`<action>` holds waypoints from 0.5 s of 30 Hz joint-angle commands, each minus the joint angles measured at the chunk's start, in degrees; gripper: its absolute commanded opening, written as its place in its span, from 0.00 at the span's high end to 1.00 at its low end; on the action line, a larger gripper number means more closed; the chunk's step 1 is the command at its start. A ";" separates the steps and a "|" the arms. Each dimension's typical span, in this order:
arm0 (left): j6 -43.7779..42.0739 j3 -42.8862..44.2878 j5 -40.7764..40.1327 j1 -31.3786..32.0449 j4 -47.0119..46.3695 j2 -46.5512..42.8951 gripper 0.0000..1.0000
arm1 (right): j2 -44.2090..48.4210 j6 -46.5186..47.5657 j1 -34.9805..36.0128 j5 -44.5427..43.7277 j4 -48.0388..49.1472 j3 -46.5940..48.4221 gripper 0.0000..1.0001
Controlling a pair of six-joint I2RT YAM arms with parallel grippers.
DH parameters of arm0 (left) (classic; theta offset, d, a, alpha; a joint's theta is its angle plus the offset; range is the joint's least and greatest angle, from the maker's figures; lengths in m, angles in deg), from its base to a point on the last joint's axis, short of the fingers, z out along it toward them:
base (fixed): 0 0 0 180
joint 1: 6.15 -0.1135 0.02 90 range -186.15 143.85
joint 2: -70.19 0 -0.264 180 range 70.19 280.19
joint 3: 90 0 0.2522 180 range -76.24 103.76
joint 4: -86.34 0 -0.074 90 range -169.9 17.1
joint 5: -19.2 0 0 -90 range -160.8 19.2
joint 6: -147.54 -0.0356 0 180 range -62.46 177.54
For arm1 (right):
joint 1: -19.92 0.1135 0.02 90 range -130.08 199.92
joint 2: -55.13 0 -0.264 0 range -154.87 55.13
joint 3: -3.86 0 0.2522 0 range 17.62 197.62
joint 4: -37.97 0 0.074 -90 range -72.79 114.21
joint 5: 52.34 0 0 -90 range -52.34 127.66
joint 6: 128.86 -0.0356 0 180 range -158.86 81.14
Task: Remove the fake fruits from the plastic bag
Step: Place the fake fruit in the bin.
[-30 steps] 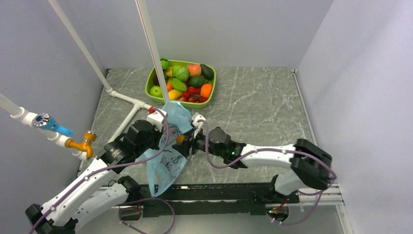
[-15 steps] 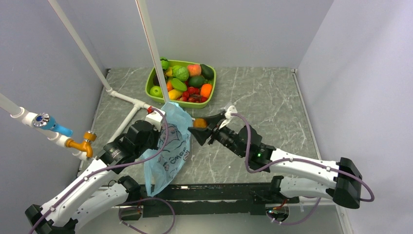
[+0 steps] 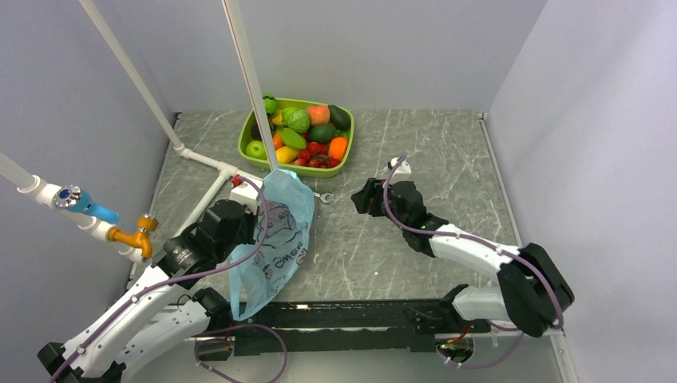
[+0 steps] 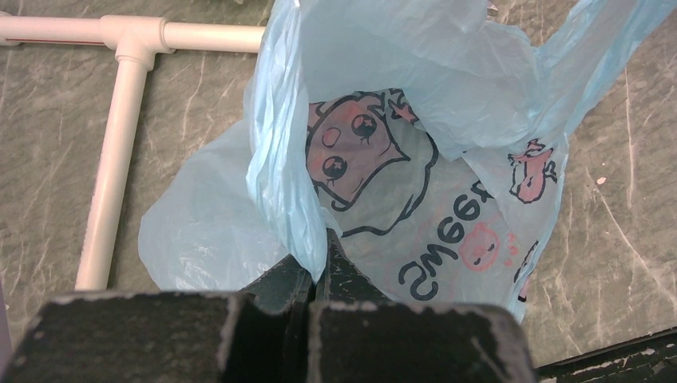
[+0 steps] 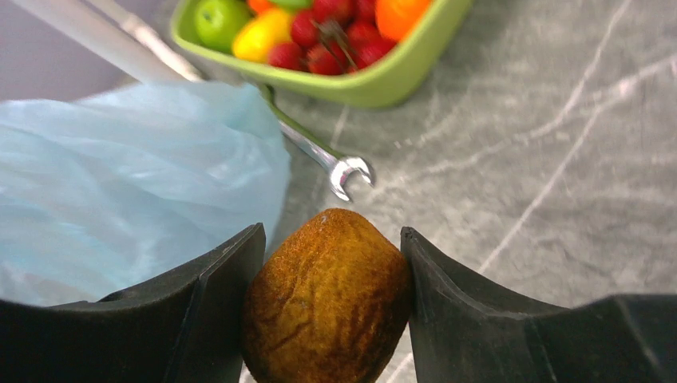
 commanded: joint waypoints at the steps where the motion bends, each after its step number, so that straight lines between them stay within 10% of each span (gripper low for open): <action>1: 0.48 2.13 -1.16 0.05 -0.45 0.08 1.00 | -4.72 -1.48 -2.00 3.99 -1.87 5.61 1.00; 15: 0.47 2.09 -1.35 0.11 -0.39 0.94 1.00 | -30.60 4.90 -6.14 6.10 -6.59 35.77 1.00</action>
